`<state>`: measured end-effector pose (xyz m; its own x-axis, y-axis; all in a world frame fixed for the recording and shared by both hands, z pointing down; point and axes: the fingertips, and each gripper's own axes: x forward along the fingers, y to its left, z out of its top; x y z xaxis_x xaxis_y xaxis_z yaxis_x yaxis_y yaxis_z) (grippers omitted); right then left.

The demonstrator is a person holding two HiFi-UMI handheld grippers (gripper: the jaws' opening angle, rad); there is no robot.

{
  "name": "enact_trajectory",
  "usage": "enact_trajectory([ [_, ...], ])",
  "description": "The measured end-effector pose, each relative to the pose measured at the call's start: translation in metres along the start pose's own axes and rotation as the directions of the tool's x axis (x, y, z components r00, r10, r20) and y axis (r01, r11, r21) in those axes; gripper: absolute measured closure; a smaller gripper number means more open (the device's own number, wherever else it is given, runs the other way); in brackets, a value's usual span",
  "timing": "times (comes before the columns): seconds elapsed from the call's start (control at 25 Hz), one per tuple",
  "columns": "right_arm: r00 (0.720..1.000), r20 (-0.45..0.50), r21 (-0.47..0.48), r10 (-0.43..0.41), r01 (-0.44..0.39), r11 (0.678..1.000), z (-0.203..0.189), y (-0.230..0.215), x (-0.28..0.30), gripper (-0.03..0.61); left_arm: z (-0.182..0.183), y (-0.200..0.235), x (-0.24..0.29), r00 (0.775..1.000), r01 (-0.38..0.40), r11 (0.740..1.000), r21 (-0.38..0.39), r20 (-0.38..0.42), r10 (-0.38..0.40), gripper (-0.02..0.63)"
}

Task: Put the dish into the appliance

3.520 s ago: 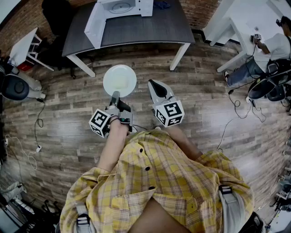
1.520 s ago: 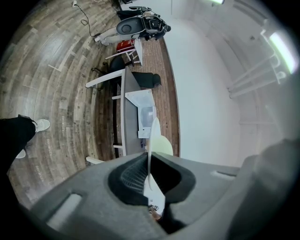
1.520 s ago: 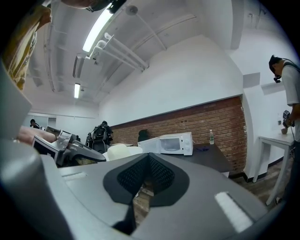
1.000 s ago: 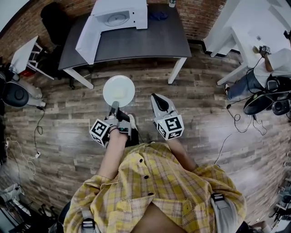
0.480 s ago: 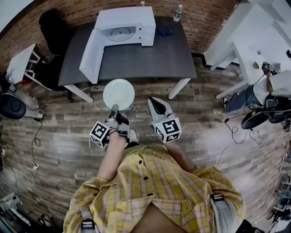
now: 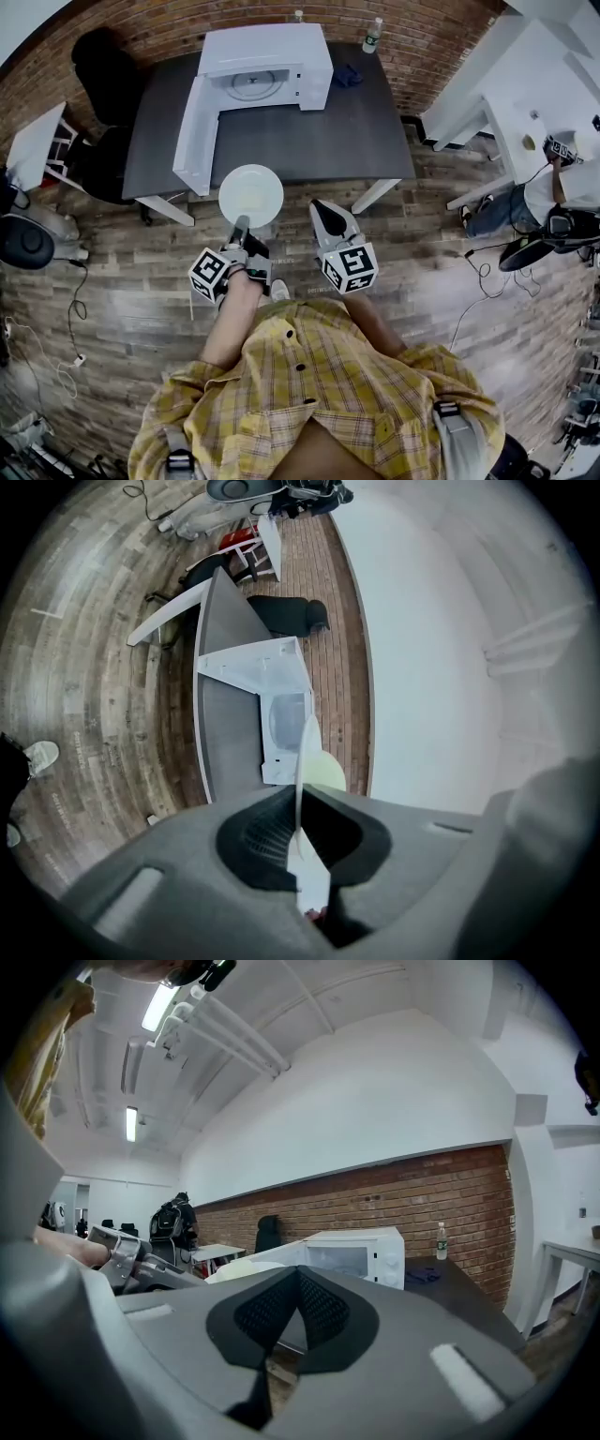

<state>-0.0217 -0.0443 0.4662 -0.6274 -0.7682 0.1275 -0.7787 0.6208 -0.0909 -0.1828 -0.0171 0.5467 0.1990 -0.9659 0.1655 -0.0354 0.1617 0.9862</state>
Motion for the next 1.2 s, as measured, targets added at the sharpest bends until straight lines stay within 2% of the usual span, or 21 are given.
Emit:
enact_trajectory([
  [0.32, 0.998, 0.016, 0.018, -0.065, 0.065, 0.998, 0.009, -0.011, 0.034, 0.575, 0.023, -0.009, 0.032, 0.999, 0.006, 1.0, 0.005, -0.053, -0.006, 0.606],
  [0.56, 0.996, 0.022, -0.002, -0.083, 0.083, 0.997, 0.019, -0.012, 0.047, 0.575, 0.032, -0.007, 0.046, 0.997, -0.002, 1.0, 0.005, -0.082, 0.003, 0.606],
  [0.92, 0.997, 0.011, 0.007, -0.081, 0.081, 0.997, 0.013, -0.032, 0.07, 0.575, 0.035, -0.007, 0.072, 0.997, -0.001, 1.0, 0.017, -0.082, 0.002, 0.606],
  [1.2, 0.998, 0.01, -0.001, -0.057, 0.057, 0.998, 0.011, -0.057, 0.102, 0.575, 0.041, -0.008, 0.11, 0.999, 0.007, 1.0, 0.02, -0.05, -0.006, 0.606],
])
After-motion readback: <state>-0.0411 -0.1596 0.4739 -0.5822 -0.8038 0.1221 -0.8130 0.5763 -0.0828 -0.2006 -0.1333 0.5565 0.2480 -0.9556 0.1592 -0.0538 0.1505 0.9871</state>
